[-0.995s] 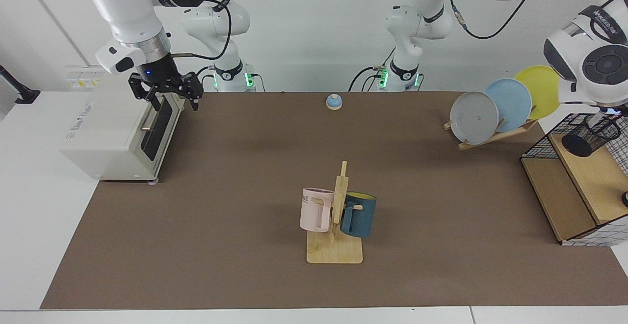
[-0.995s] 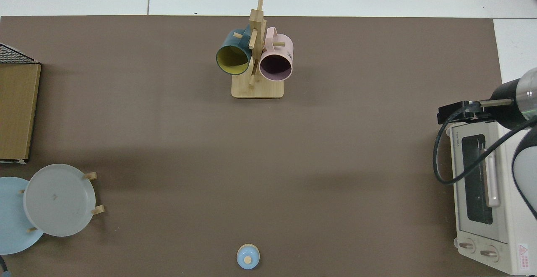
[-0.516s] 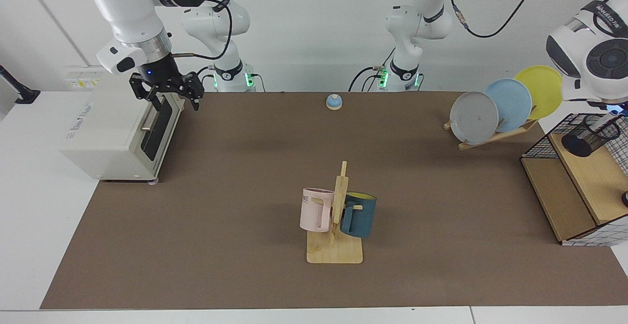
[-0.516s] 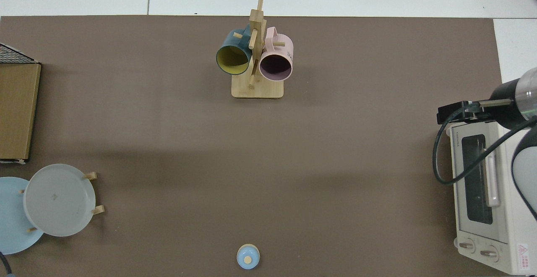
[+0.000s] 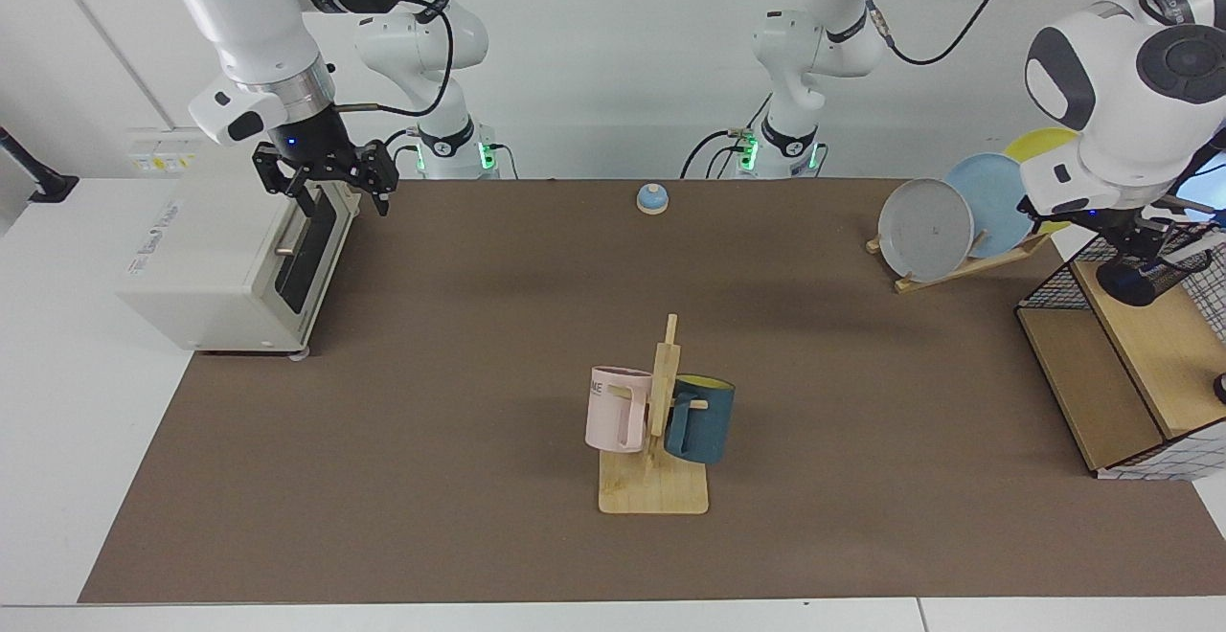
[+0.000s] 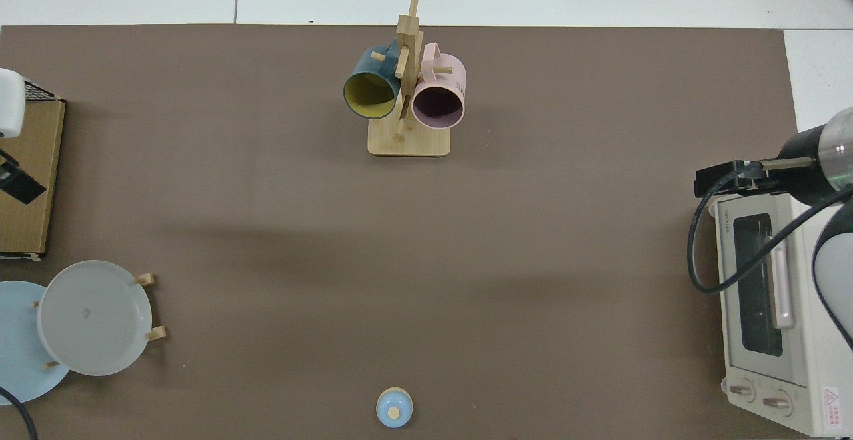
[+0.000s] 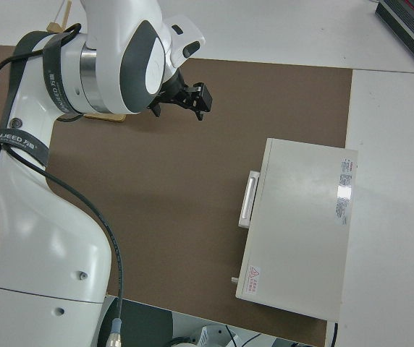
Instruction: Put markers into pen holder
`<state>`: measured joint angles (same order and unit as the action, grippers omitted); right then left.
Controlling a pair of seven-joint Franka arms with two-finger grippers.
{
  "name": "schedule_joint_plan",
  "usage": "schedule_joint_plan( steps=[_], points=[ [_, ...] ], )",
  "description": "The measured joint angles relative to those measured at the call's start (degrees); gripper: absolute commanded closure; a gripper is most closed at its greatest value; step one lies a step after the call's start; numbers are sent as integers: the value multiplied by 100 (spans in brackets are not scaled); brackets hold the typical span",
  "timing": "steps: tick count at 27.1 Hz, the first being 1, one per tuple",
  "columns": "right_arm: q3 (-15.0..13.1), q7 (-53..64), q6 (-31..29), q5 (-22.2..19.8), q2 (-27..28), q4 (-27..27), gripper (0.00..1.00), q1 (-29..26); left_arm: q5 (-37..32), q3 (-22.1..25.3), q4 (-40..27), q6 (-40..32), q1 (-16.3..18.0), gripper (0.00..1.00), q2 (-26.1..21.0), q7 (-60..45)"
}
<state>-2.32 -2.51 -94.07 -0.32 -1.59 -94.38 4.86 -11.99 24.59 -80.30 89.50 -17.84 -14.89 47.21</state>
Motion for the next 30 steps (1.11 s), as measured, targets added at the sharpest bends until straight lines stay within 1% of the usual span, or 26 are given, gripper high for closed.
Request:
schedule_joint_plan(
  steps=[5,8,11,12,14,16,18,21,23,26,30],
  points=[
    [0,0,0,0,0,0,0,0,232,-450,-149,131,-5,0,109,-741],
    [0,0,0,0,0,0,0,0,400,-637,-193,213,1,0,135,-1141],
    [0,0,0,0,0,0,0,0,519,-828,-201,243,109,0,137,-1558],
    [0,0,0,0,0,0,0,0,574,-937,-201,253,207,0,142,-1680],
    [0,0,0,0,0,0,0,0,691,-1279,-201,269,514,0,168,-1975],
    [0,0,0,0,0,0,0,0,734,-1727,-201,274,905,0,228,-2314],
    [0,0,0,0,0,0,0,0,749,-2250,-202,266,1333,0,340,-2617],
    [0,0,0,0,0,0,0,0,751,-2928,-217,172,1879,0,554,-2977],
    [0,0,0,0,0,0,0,0,752,-3216,-275,63,2118,0,718,-3192],
    [0,0,0,0,0,0,0,0,777,-3324,-486,13,2233,0,969,-3402],
    [0,0,0,0,0,0,0,0,1124,-3110,-919,57,2261,0,1260,-3610]
  ],
)
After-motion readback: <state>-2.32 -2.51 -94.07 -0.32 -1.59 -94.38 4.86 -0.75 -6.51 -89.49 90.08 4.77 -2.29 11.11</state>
